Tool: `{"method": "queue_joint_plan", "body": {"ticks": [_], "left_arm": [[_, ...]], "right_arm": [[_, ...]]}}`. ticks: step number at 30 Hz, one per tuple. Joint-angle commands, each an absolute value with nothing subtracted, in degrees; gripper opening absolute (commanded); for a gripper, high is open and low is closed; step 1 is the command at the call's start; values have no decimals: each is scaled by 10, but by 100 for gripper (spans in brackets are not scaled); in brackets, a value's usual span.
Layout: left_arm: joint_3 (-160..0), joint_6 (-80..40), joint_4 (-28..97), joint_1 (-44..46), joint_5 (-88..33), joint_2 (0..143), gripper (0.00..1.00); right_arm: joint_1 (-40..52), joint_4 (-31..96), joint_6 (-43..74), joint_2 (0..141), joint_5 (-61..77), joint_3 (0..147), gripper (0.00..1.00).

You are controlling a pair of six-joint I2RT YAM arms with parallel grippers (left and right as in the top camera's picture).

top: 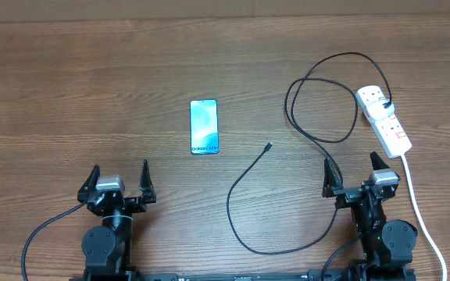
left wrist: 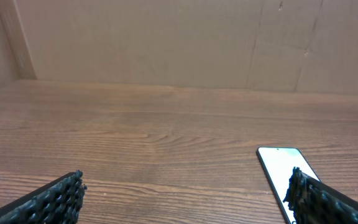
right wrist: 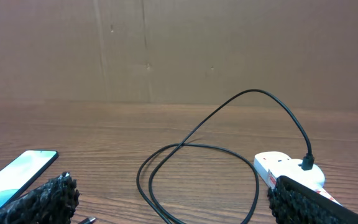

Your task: Plug charger to phone and switch on socket

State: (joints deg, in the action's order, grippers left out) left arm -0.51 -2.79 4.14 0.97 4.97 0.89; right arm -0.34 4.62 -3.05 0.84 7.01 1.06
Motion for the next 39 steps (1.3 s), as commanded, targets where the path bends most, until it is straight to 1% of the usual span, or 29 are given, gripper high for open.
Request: {"method": "queue_joint_plan", "body": {"ticks": [1, 36, 39], "left_arm": [[-3, -17, 41, 4, 45, 3, 100], [-3, -17, 41, 4, 45, 3, 100], [-3, -21, 4, 4, 39, 3, 100]], "right_arm": [[0, 44, -33, 2, 62, 5, 100], [0, 44, -33, 2, 62, 5, 100], [0, 44, -33, 2, 62, 5, 100]]}}
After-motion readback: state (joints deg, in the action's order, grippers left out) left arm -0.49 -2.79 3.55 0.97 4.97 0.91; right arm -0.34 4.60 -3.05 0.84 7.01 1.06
